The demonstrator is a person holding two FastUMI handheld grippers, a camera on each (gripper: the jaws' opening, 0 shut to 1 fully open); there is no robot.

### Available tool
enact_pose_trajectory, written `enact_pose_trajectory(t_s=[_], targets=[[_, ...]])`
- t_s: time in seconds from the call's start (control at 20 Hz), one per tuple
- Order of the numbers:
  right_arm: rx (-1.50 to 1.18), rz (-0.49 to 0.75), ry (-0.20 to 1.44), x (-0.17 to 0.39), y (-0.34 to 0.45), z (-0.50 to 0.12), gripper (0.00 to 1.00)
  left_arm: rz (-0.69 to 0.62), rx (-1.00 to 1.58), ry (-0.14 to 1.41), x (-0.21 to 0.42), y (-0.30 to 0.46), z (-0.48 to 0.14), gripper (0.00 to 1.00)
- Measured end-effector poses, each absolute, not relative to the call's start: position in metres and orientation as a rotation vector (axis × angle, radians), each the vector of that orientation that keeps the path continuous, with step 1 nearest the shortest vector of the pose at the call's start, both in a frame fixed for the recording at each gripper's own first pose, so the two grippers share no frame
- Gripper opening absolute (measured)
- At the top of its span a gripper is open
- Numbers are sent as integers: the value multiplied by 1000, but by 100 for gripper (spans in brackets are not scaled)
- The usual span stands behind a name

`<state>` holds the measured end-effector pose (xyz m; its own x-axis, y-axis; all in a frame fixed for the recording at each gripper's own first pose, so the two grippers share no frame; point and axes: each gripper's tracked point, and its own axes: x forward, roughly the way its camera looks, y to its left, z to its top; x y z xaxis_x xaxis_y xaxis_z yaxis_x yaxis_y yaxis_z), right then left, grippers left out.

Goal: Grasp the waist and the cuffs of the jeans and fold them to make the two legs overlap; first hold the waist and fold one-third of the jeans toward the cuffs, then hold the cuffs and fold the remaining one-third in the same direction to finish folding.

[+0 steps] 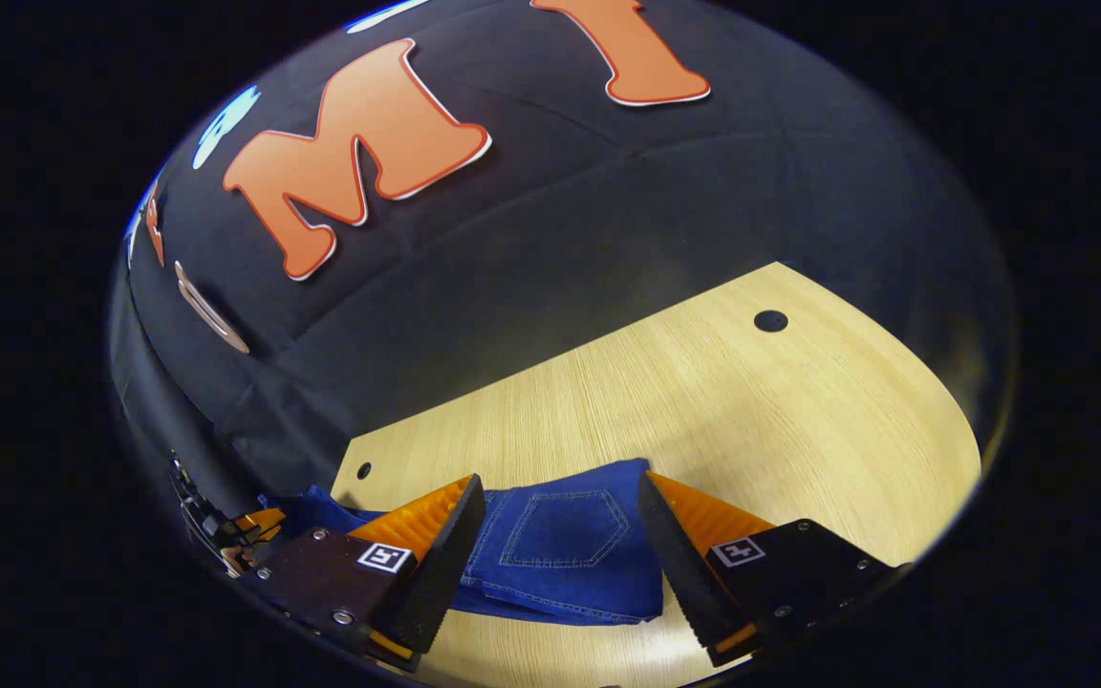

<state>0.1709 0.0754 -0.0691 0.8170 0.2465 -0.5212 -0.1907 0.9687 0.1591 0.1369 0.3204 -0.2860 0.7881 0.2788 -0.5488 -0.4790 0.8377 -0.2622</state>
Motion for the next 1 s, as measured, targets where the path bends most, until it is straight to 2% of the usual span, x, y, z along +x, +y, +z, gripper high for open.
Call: enact_pose_trajectory(t_s=[0.2,0.45,0.65,1.0], targets=[[144,271,537,168,57,-45,98,219,-346,476,171,214,-241,4],[175,273,504,160,12,-24,98,42,-254,501,194,83,-233,3],[183,241,494,153,-33,-19,98,-82,-195,594,195,-11,-267,4],[171,185,531,135,-90,-38,98,-213,41,807,162,-125,-381,4]])
